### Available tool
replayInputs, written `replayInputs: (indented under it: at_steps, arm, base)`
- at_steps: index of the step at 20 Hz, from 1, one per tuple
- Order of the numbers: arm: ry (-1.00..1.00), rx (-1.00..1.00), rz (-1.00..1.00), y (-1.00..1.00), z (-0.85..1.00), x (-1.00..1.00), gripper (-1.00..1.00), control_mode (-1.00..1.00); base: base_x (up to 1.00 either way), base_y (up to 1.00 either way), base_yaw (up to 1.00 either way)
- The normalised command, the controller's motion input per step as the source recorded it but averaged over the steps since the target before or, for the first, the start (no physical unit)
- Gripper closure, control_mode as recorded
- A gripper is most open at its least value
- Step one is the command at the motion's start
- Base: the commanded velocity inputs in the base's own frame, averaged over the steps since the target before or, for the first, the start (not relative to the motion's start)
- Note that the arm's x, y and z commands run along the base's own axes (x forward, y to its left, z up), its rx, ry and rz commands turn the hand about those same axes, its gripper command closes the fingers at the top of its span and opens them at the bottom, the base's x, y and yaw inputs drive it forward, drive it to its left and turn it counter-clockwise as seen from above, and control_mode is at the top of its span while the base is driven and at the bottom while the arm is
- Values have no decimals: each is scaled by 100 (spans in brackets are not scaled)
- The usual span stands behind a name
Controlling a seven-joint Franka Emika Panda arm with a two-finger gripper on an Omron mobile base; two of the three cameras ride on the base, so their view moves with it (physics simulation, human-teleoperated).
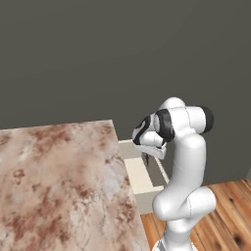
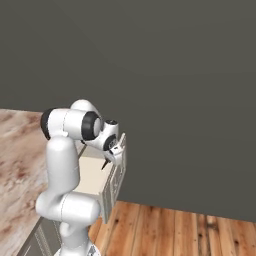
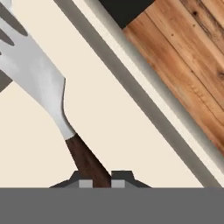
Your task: Organize the utensils by type. Pick up the wooden spoons from the counter and place them in the open cabinet. Then pick up the metallic utensils from the counter and place them in the open drawer.
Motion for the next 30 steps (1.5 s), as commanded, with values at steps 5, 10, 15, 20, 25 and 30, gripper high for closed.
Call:
replayInputs:
  at_steps: [5, 10, 15, 20, 25, 30]
  arm:
    - [2, 0, -12, -77, -76, 0, 100, -100]
    - [2, 0, -14, -79, -76, 0, 100, -100]
    - [2, 0, -14, -74, -74, 4, 100, -100]
    - [2, 0, -13, -45, -62, 12, 100, -100]
    - [10, 5, 0, 26, 11, 10, 100, -100]
    - [15, 0, 4, 55, 16, 0, 100, -100]
  base:
    - [0, 0, 0]
    - [0, 0, 0]
    - [0, 0, 0]
    - [0, 0, 0]
    - [0, 0, 0]
    - [0, 0, 0]
